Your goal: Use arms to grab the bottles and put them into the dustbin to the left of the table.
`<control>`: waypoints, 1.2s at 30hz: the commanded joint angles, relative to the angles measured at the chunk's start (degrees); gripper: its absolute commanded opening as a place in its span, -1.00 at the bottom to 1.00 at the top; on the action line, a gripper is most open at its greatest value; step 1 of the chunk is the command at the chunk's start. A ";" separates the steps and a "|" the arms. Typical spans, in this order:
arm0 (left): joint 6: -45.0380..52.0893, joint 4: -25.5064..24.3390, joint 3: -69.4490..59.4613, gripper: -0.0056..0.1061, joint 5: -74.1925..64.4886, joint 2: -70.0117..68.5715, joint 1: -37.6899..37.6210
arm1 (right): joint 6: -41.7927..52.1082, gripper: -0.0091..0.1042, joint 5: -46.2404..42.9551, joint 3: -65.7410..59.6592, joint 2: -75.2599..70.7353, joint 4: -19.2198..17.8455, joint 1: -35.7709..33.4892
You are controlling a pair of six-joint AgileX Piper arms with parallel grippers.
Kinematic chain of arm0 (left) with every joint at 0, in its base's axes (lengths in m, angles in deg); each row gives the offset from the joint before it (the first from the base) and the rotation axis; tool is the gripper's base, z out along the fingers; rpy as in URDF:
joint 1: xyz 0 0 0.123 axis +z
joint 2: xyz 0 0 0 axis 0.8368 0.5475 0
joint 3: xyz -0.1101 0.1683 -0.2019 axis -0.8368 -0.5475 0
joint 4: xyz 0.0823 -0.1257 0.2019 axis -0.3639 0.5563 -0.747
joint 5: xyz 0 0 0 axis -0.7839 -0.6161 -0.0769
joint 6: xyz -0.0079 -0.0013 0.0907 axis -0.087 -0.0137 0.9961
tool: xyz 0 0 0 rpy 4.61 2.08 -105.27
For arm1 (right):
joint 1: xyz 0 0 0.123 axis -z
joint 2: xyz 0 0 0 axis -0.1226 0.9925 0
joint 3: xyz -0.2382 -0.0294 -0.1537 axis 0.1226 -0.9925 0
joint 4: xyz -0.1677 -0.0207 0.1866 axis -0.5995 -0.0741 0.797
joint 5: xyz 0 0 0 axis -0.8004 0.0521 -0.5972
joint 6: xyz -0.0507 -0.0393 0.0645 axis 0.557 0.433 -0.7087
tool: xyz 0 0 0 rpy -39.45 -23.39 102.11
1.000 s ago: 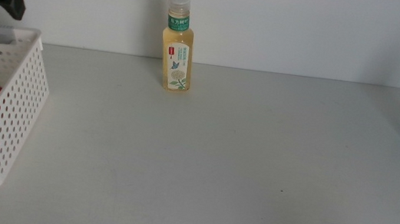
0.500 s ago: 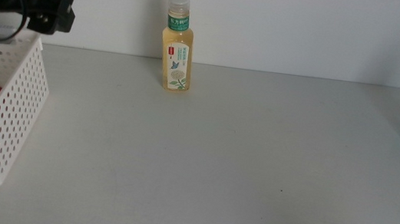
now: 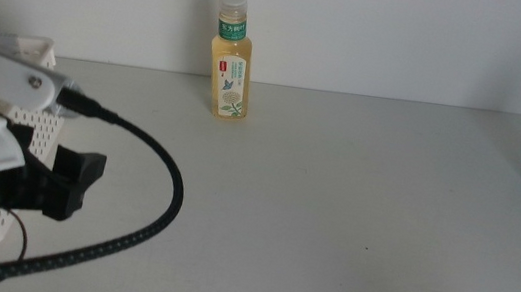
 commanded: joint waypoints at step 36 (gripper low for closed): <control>8.41 16.42 -2.47 0.77 63.32 40.04 -3.29 | 0.72 0.48 -4.25 0.58 -1.29 -0.68 0.26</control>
